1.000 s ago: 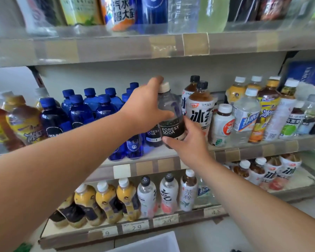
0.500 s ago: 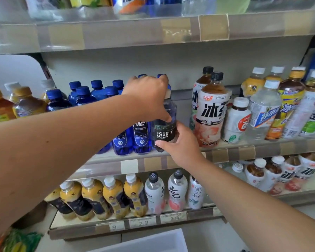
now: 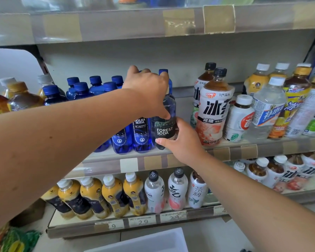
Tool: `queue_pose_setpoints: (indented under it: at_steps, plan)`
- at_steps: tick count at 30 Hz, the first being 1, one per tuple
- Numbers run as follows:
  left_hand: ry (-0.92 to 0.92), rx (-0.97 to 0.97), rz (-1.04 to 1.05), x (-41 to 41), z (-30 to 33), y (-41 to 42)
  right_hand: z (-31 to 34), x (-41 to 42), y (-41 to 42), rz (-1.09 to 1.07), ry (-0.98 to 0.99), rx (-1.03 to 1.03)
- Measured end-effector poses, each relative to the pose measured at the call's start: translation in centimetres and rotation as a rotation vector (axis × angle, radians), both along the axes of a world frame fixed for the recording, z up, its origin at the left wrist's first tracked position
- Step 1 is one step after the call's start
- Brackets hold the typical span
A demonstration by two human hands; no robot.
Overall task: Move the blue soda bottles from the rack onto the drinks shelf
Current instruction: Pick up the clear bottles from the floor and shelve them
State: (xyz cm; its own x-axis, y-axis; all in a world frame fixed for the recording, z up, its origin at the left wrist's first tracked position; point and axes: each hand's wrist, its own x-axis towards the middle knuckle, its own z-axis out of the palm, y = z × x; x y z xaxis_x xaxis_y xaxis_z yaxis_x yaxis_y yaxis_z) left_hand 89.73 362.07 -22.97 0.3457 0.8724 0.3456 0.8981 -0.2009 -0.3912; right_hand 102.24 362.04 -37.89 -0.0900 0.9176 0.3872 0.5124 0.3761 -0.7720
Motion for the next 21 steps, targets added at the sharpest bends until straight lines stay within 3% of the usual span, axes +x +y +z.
queue_pose_setpoints:
  at_steps: [21]
  plan:
    - [0.101,0.017,0.000,0.2,-1.4,0.1,-1.1,-0.4,0.3,-0.048,-0.109,0.002]
